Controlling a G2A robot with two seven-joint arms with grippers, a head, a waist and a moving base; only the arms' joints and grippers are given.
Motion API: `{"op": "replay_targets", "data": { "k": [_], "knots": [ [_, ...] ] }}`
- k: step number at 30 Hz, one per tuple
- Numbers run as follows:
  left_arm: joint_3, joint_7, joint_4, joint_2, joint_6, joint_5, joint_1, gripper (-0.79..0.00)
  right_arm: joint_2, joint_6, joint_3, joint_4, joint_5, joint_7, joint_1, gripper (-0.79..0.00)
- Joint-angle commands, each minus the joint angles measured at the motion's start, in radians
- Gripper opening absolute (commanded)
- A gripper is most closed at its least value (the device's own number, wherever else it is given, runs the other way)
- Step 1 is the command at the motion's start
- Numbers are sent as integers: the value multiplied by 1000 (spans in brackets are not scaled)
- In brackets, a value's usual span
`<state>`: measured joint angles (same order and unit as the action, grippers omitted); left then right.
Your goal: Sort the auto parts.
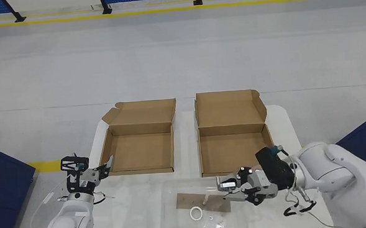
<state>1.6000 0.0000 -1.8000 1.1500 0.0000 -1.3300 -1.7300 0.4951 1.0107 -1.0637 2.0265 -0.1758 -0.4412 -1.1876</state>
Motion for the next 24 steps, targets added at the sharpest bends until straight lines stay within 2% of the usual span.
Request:
{"op": "replay_targets", "data": {
  "k": [1,6,19,24],
  "knots": [
    [0,0,0,0,0,0,0,0,-10,1,-31,17,55,-28,0,-785],
    [0,0,0,0,0,0,0,0,-33,2,-92,62,187,-112,3,-785],
    [0,0,0,0,0,0,0,0,-28,-15,-93,69,201,-92,0,-785],
    [0,0,0,0,0,0,0,0,-25,2,-98,67,319,-86,12,-785]
  ]
}}
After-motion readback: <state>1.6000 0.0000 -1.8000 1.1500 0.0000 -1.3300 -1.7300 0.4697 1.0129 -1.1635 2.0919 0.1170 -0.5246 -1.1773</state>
